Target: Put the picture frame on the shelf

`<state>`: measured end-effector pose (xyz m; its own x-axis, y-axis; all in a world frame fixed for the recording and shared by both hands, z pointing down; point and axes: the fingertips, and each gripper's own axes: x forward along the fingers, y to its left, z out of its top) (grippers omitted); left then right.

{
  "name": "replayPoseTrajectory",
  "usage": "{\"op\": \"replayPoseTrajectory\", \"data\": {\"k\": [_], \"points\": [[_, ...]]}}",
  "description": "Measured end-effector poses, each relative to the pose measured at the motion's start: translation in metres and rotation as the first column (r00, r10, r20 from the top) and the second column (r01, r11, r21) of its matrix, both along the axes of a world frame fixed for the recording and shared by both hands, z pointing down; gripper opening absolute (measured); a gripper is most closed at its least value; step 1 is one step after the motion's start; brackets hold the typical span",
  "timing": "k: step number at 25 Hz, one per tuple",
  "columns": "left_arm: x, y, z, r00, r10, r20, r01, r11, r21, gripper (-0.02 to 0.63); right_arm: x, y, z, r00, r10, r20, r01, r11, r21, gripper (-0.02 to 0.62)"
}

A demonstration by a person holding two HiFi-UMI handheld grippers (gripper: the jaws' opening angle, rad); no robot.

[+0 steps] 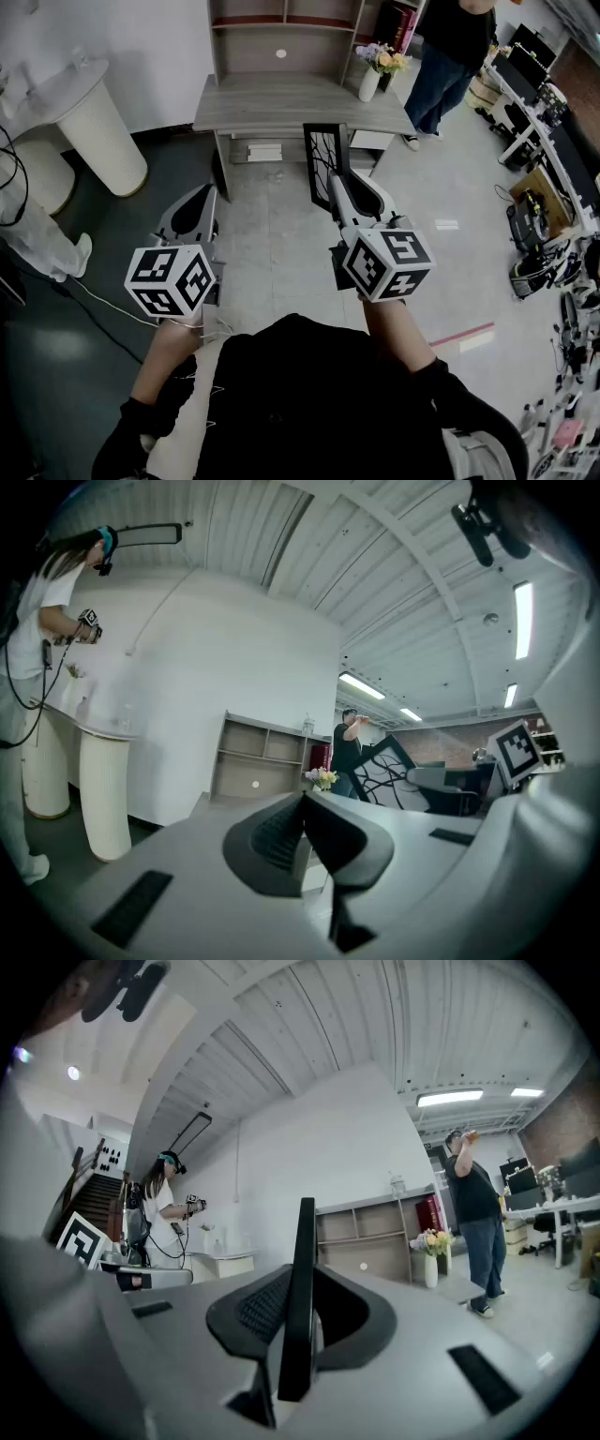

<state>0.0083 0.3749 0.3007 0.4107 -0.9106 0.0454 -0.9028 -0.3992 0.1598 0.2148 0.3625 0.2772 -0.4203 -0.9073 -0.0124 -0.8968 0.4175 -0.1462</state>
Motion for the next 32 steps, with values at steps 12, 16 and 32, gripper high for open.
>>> {"op": "replayPoseTrajectory", "data": {"k": [12, 16, 32], "points": [[-0.014, -0.007, -0.003, 1.000, 0.008, -0.019, -0.008, 1.000, 0.015, 0.012, -0.011, -0.007, -0.002, 0.997, -0.015, 0.073, 0.015, 1.000, 0.000, 0.074], [-0.017, 0.000, -0.008, 1.000, 0.021, -0.011, -0.021, 1.000, 0.021, 0.012, -0.016, 0.000, -0.001, 0.995, -0.017, 0.094, 0.018, 1.000, -0.008, 0.074], [-0.046, -0.050, 0.038, 0.996, 0.058, -0.061, -0.062, 0.996, -0.057, 0.012, -0.051, -0.049, 0.040, 0.990, -0.012, 0.137, 0.025, 0.995, -0.098, 0.074]]}}
